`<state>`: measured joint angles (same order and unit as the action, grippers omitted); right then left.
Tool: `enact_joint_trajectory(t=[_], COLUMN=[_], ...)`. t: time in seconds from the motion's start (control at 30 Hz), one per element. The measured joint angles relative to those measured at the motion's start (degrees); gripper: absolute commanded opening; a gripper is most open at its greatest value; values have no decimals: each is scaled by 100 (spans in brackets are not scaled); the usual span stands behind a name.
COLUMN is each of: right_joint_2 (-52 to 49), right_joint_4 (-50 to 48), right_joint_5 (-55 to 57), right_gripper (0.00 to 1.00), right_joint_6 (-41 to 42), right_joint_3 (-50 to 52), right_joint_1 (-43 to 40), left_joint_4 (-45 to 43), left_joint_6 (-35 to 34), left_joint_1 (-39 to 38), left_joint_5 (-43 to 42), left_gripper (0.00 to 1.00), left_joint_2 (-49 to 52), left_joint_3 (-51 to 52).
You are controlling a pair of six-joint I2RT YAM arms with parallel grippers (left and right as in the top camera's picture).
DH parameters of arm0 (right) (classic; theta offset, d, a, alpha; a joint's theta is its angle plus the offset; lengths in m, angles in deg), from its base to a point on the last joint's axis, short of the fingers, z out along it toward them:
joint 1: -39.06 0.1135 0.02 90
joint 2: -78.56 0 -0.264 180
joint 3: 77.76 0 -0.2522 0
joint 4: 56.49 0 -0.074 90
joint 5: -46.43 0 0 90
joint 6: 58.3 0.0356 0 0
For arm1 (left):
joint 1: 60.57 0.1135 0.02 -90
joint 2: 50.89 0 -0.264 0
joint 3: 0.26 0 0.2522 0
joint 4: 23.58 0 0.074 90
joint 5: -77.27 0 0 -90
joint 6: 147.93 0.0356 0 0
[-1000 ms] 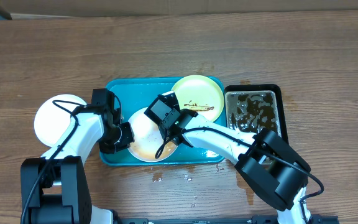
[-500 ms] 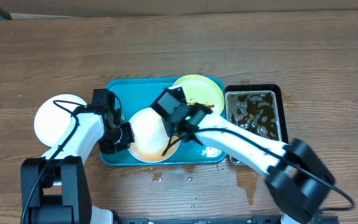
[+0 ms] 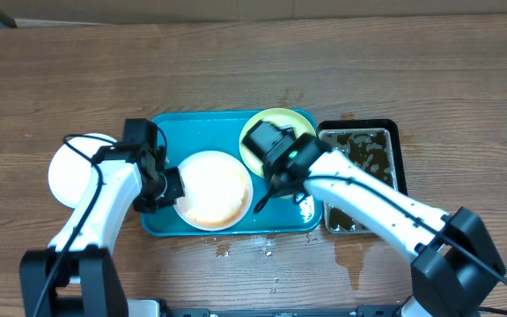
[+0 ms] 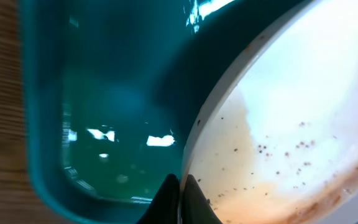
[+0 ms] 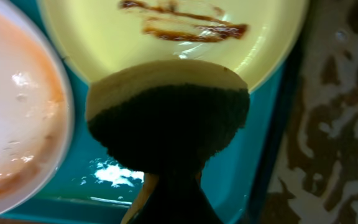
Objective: Clean dirty plates on tray and stack at the side
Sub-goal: 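Return the sponge to the pan with the right gripper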
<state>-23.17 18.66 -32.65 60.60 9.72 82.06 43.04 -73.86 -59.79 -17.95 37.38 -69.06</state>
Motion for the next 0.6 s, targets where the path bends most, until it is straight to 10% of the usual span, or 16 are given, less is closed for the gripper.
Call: enact_joint_trajectory(t=[0.6], right_joint_2=[2], right_joint_4=[553], right_joint_5=[-879], right_gripper=[4], right_joint_6=[-385], right_joint_3=[52], right_joint_1=[-3018], left_joint_4=[380], left_joint_6=[2], left_joint_1=[-201], left_joint_5=[1965], left_gripper=[4], left_joint_2=[-1628], left_joint_3=[-802])
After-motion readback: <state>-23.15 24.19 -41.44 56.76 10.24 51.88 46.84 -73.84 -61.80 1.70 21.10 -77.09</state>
